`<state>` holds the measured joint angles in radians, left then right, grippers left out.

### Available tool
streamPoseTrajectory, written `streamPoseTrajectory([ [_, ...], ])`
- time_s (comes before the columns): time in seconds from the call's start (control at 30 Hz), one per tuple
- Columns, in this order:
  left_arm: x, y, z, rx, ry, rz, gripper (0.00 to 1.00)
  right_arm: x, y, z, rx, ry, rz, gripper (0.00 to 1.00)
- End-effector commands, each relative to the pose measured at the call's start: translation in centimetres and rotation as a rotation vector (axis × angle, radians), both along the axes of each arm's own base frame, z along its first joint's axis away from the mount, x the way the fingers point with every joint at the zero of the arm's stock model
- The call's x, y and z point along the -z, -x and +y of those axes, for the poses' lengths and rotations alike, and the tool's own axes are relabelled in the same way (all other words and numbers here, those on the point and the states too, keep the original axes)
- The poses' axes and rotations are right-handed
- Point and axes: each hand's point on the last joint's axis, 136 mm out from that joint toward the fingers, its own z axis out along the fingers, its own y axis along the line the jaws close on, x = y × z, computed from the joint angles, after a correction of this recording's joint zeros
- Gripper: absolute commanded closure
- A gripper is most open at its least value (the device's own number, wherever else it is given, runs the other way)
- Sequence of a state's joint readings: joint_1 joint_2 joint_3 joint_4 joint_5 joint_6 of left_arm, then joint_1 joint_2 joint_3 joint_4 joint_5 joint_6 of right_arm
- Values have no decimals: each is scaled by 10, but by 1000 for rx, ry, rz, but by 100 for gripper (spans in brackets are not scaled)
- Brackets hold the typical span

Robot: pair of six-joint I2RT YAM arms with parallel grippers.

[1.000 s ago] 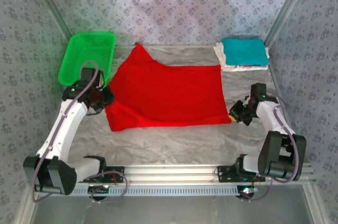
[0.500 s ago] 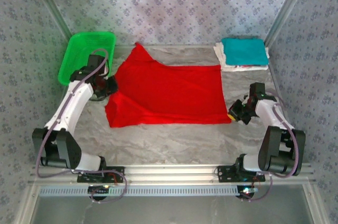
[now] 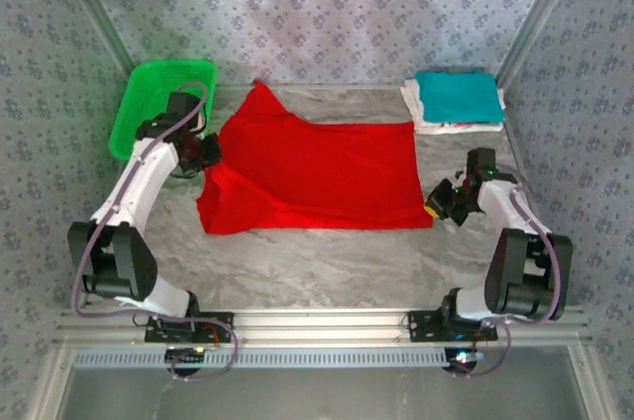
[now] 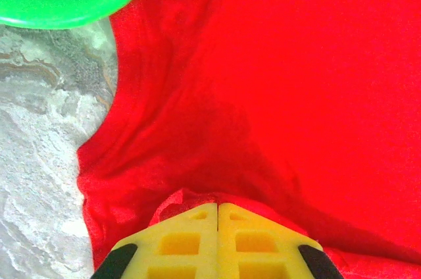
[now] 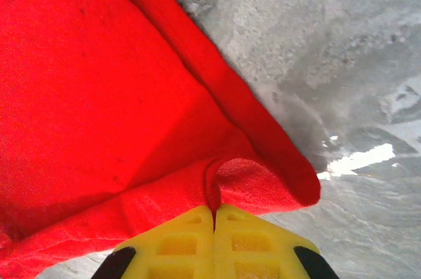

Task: Fold and stack the t-shirts

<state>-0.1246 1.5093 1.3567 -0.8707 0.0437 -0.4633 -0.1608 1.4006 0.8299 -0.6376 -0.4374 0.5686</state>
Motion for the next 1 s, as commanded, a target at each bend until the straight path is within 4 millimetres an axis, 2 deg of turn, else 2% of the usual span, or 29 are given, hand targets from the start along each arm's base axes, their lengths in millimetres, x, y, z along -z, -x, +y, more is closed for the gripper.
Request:
streamPoseTrajectory([
  [0.0,-3,-13,6,10,-32,-15,100,-5,-15,5,20,-45,-17,100],
  [0.13,-1,-23,5,22,-42,-10,100,-5,-29,2,30,-43,-44,100],
  [0.23,2,-29,4,33,-44,1,100,-2,-34,3,48,-56,-35,94],
  [0.6,15,-42,2,49,-54,26,98,6,-46,7,52,-65,-25,95],
  [0.7,12,-55,1,50,-54,16,69,2,-60,8,67,-82,-45,92],
  [0.73,10,-61,1,48,-56,8,62,0,-67,7,80,-85,-50,83],
  [0.77,6,-67,1,45,-55,-7,55,-2,-73,5,89,-86,-59,78],
  [0.83,-3,-79,-1,43,-53,-31,49,-7,-87,0,108,-84,-74,75],
  [0.97,-30,-88,-1,31,-49,-100,49,-23,-110,-7,137,-100,-122,72],
])
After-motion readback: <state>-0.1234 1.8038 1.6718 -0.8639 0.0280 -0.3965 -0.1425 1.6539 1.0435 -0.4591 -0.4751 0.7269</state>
